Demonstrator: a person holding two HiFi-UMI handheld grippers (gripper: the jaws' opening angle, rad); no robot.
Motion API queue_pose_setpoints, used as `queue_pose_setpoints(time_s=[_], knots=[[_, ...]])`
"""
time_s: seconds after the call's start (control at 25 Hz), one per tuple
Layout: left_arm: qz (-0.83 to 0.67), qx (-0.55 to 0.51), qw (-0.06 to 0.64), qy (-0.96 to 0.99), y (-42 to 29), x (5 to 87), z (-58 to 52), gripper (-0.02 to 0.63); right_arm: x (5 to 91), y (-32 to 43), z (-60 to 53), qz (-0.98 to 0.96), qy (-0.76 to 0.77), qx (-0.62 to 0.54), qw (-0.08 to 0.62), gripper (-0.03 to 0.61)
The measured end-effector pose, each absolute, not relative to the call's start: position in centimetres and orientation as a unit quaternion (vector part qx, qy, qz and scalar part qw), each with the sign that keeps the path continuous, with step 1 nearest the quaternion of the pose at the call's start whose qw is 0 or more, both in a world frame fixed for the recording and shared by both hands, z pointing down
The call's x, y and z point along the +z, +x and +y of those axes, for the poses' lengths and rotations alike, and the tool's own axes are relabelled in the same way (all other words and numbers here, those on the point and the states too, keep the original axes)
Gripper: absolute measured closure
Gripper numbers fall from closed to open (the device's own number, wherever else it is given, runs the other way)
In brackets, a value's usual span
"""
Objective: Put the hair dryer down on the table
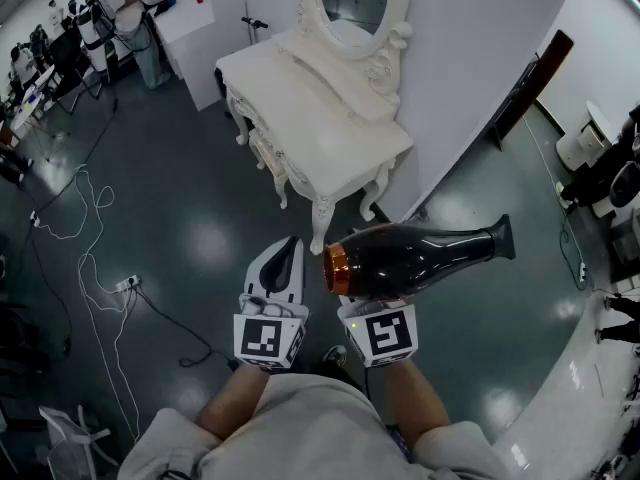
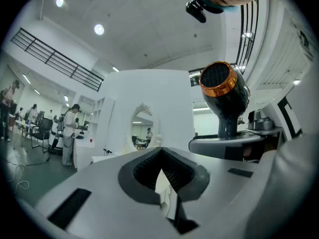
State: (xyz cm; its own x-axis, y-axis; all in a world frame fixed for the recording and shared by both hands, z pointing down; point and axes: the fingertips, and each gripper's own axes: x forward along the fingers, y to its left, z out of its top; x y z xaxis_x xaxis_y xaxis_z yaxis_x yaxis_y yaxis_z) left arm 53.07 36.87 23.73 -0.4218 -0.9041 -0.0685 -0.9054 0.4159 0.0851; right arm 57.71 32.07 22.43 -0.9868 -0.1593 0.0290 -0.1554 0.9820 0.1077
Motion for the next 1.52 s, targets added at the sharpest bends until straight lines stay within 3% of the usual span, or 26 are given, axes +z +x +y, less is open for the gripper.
queue_pose_setpoints(time_s=[1.0, 1.52], knots=[[0.879, 0.019, 0.010, -0.476, 54.3, 25.8, 37.6, 0.607, 23.9, 58.9, 31.2, -0.998, 0.028, -0.047, 0.020, 0.428], [0.903, 0.023, -0.007, -0.430, 47.0, 27.6, 38.5, 0.606, 25.2, 51.7, 31.7, -0.999, 0.000, -0.039, 0.014, 0.433]])
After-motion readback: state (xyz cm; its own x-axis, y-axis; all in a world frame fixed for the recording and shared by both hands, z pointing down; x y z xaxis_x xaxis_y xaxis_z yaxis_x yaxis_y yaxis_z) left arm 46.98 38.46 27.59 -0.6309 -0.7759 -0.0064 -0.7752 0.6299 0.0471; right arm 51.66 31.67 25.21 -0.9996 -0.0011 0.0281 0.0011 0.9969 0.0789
